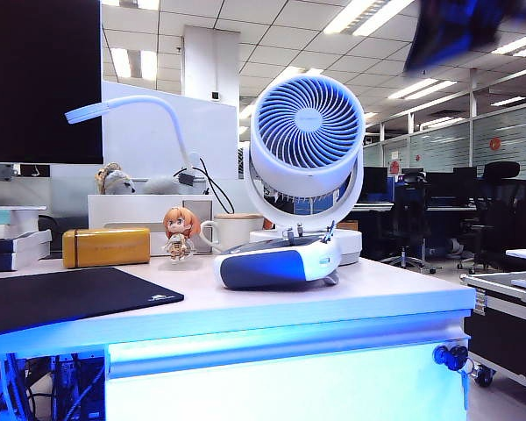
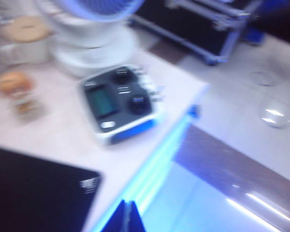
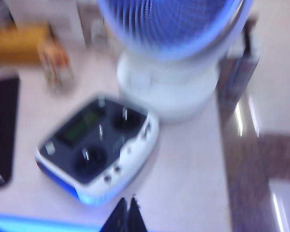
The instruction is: Open the drawer, place the cleaning sponge inside, then close the drawer.
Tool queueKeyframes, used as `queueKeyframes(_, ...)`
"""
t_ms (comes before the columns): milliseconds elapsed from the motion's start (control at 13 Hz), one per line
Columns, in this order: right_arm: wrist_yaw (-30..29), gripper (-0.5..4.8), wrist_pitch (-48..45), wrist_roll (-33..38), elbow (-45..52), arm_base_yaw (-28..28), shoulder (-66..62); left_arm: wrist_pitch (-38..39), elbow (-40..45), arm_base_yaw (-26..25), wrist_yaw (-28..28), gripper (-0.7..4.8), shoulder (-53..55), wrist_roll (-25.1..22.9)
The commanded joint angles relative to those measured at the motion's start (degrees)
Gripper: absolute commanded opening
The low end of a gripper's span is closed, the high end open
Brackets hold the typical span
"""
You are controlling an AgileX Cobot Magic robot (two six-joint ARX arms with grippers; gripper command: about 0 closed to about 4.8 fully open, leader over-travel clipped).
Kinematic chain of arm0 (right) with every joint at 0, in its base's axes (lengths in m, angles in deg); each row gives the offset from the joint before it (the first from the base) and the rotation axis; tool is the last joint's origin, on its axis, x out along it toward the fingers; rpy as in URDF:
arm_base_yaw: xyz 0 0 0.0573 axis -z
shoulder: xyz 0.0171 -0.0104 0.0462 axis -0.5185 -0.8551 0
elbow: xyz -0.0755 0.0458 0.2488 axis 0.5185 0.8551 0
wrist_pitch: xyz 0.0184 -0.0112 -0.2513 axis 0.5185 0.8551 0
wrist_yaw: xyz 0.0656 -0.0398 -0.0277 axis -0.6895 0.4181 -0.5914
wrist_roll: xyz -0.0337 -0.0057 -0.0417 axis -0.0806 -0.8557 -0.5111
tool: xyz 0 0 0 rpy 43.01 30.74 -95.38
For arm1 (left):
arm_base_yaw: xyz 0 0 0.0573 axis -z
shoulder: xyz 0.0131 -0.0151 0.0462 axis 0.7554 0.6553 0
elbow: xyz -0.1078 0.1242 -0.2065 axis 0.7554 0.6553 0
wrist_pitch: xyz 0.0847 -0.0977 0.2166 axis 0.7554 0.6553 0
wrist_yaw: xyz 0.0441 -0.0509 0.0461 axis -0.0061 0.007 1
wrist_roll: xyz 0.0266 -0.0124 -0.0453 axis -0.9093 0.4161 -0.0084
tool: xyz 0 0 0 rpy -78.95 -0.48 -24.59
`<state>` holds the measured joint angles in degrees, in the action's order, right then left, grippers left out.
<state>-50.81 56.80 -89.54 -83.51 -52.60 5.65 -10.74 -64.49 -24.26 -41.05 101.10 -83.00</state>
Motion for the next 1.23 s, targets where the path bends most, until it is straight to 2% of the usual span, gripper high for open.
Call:
queueKeyframes(77,0.5,-0.05,3.02,0.26,-0.02,0.02,7.61,2.75,-0.28,0.07,-4.63,-0.05,-0.13,-0.39)
queueKeyframes(153,0.85,-0.05,3.56,0.31,0.0,0.02,9.29,4.81,-0.28,0.07,-5.33,-0.05,-0.13,-1.9)
queueKeyframes(230,3.63,-0.05,5.07,0.44,0.13,0.02,12.2,7.93,-0.22,1.53,-5.22,-0.05,-0.13,-4.24)
queueKeyframes(460,4.52,-0.05,5.92,0.5,4.48,0.02,17.94,8.87,-0.22,4.26,-5.31,-0.05,-0.13,-4.24)
queueKeyframes(691,4.55,-0.05,0.92,0.5,18.64,0.02,29.31,8.87,-0.22,5.46,-5.11,-0.05,-0.15,-4.31)
queueKeyframes(844,5.81,-0.05,-2.84,5.2,28.79,0.02,35.98,8.79,-0.22,5.46,-4.66,-0.05,-0.26,-4.31)
queueKeyframes(921,9.64,-0.05,-4.28,8.28,35.76,0.02,39.58,8.59,-0.22,5.46,-3.61,-0.05,-0.39,-4.33)
queueKeyframes(998,9.7,-0.05,-4.42,8.39,38.84,0.04,41.29,8.59,-0.22,5.46,-3.61,-0.05,-0.39,-4.33)
queueKeyframes(1074,9.14,-0.05,-4.68,8.39,45.88,0.04,43.45,8.57,-0.22,5.46,-3.61,-0.05,-0.37,-4.33)
queueKeyframes(1228,9.05,-0.05,-4.68,8.61,49.22,0.02,43.41,8.57,-0.22,5.46,-3.58,-0.05,-0.37,-4.33)
